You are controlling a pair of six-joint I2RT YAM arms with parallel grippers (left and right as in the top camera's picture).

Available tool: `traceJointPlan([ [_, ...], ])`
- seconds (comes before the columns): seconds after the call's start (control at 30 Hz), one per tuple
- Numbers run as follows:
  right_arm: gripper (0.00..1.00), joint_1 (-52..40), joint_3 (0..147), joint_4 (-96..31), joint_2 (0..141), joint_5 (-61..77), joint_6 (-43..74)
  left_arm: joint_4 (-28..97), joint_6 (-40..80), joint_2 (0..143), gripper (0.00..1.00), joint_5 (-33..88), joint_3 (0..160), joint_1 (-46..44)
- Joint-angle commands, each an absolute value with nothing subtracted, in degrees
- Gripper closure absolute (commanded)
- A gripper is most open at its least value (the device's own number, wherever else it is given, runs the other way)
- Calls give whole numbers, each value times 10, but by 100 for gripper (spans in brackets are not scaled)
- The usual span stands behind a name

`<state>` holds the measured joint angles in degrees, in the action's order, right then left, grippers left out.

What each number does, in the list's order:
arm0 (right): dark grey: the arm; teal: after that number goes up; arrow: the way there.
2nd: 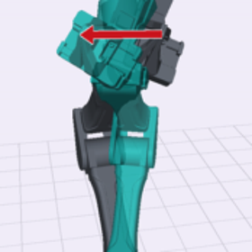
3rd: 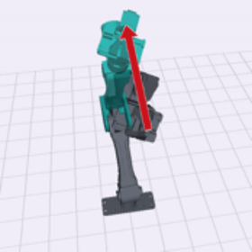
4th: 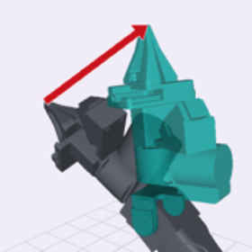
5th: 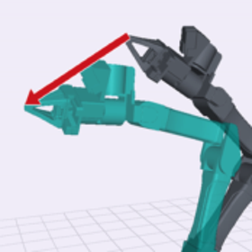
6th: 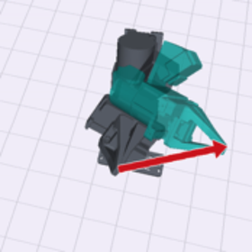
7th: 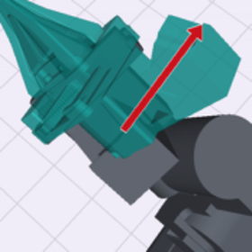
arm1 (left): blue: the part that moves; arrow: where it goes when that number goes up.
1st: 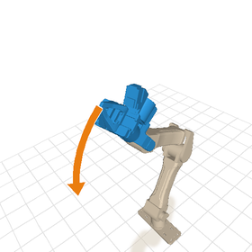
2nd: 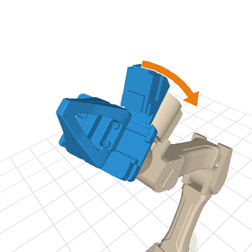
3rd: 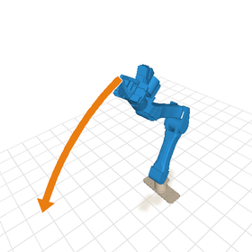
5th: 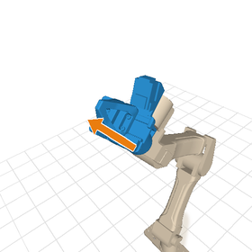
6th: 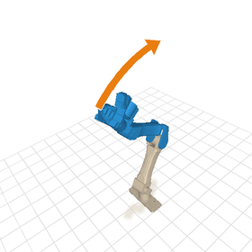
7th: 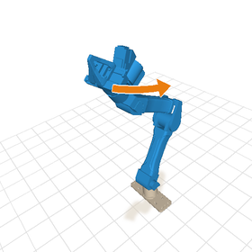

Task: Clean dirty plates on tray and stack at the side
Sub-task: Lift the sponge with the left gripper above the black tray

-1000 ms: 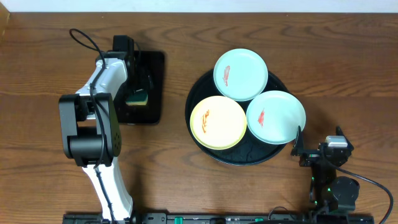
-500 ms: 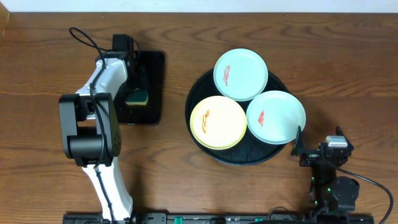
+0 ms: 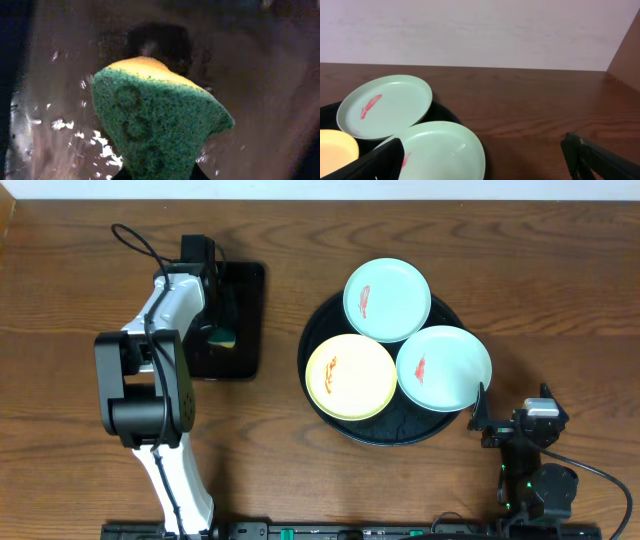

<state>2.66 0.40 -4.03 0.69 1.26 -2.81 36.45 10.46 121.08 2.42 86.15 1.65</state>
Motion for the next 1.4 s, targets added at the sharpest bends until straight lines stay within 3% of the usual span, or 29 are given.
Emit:
traceJointPlan([
  [0.0,1,27,4,-43,4,9,-35,378,102,1148,92,24,873,17],
  [0.4,1,27,4,-43,4,9,-35,365,101,959,92,25,873,17],
  [0.9,1,27,4,-43,4,9,-35,307,102,1081,93,25,838,20],
  [1.37,1,27,4,-43,4,9,-35,311,101,901,92,25,839,20],
])
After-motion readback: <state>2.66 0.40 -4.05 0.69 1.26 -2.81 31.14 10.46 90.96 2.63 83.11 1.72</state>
